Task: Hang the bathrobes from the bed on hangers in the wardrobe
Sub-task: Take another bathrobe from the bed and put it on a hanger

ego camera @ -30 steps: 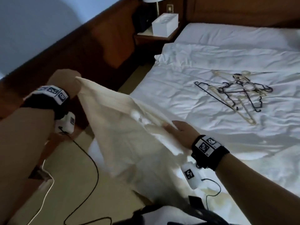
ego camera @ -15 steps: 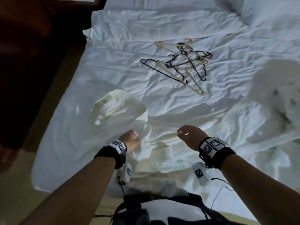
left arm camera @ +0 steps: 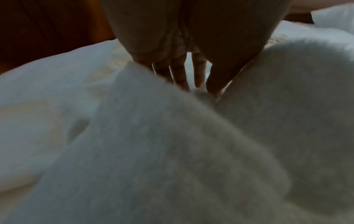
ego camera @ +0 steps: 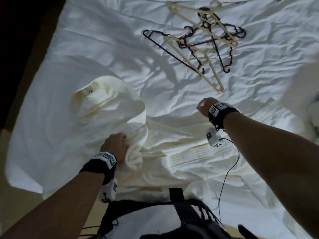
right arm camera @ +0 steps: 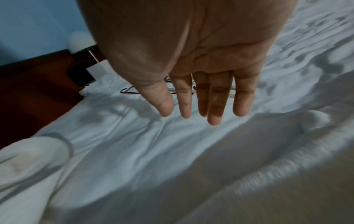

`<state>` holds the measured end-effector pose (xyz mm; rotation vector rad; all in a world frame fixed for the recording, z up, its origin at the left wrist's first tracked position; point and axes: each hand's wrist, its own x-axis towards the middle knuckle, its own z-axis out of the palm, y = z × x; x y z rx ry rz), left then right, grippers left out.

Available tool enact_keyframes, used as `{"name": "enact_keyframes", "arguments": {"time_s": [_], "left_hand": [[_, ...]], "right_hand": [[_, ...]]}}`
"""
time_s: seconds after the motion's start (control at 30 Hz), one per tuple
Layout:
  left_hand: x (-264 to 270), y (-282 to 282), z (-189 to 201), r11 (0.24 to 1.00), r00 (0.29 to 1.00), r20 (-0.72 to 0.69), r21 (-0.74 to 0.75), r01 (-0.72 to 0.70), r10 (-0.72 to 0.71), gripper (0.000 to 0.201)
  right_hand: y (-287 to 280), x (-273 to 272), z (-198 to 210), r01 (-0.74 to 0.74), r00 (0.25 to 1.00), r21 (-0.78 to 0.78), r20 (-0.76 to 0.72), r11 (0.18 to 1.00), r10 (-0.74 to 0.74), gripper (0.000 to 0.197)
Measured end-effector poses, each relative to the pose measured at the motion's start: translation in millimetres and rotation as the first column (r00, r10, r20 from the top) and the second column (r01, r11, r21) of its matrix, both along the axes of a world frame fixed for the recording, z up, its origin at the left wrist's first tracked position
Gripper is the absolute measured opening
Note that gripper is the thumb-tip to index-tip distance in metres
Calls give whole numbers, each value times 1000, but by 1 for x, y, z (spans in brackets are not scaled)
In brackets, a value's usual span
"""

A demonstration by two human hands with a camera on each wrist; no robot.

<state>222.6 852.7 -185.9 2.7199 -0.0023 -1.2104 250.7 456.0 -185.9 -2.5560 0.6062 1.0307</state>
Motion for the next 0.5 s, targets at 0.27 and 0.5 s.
{"name": "enact_keyframes", "arguments": {"time_s": [0.27,0.5], "left_hand": [[18,-2,-8,978,998,-14,-202,58,-62,28],[27,-15,-14,952,953,-24,-64,299,-301,26]], "right_hand": [[-45,67,-61,81,990,-147,124,986,-63,54],[-53,74,-96,223,972,-176,-28,959,-232,97]]}}
